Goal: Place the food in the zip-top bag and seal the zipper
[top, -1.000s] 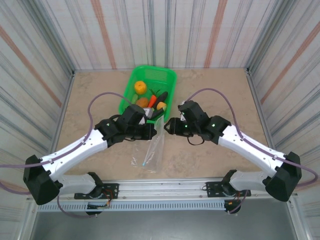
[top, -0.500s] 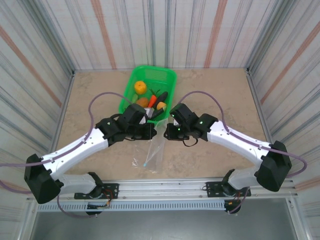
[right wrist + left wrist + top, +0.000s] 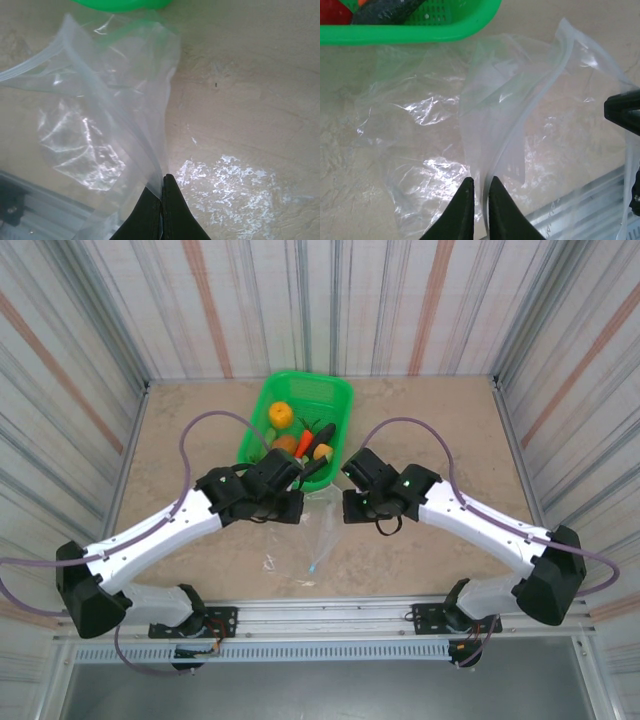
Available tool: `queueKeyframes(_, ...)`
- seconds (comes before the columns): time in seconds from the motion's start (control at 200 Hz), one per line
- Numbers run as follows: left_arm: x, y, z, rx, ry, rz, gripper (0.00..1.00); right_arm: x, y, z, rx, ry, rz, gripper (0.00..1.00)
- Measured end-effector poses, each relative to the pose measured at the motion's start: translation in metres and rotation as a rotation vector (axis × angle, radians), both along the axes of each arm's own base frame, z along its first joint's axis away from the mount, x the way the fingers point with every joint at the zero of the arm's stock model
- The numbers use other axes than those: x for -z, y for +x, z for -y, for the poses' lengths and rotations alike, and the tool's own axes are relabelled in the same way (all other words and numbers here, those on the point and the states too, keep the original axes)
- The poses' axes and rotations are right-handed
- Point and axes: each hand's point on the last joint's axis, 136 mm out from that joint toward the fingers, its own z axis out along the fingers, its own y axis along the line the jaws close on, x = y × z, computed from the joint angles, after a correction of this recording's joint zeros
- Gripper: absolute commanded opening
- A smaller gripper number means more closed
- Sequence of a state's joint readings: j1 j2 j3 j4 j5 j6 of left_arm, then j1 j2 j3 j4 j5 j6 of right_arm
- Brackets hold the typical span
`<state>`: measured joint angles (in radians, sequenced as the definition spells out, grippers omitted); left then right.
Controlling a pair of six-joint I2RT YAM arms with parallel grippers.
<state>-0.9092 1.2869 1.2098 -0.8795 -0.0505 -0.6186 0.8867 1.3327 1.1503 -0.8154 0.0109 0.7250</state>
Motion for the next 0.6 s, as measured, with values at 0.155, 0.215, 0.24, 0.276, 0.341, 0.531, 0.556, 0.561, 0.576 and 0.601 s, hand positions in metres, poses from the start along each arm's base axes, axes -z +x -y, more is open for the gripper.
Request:
queueKeyframes(0.155,0.006,-0.007,0.003,0.010,-0.016,-0.042,0.23,-0.007,-0.002,-0.006,-0.014,0.012,0.025,0.01)
queueKeyframes(0.215,0.008,-0.010,0.003,0.011,-0.018,-0.056,0.24,-0.008,-0.003,-0.007,-0.015,0.014,0.028,0.01)
queueKeyframes(0.24,0.009,-0.011,0.003,0.011,-0.021,-0.062,0.25,-0.009,-0.003,-0.007,-0.014,0.014,0.029,0.01)
queueKeyframes(0.276,0.011,-0.012,0.003,0.011,-0.022,-0.071,0.25,-0.009,-0.003,-0.007,-0.014,0.016,0.030,0.01)
queueKeyframes(0.341,0.012,-0.015,0.004,0.010,-0.032,-0.085,0.26,-0.011,-0.003,-0.007,-0.007,0.024,0.034,0.01)
queueKeyframes(0.531,0.013,-0.019,0.007,0.013,-0.048,-0.100,0.27,-0.016,0.000,-0.009,0.010,0.047,0.051,0.00)
queueKeyframes(0.556,0.014,-0.020,0.008,0.014,-0.050,-0.103,0.28,-0.016,0.001,-0.008,0.013,0.045,0.054,0.00)
queueKeyframes(0.561,0.014,-0.020,0.008,0.015,-0.050,-0.103,0.29,-0.016,0.001,-0.008,0.015,0.045,0.055,0.00)
queueKeyframes(0.576,0.014,-0.021,0.008,0.014,-0.051,-0.108,0.30,-0.016,0.001,-0.008,0.016,0.044,0.056,0.00)
queueKeyframes(0.601,0.015,-0.022,0.009,0.015,-0.050,-0.110,0.31,-0.016,0.002,-0.007,0.018,0.043,0.059,0.00)
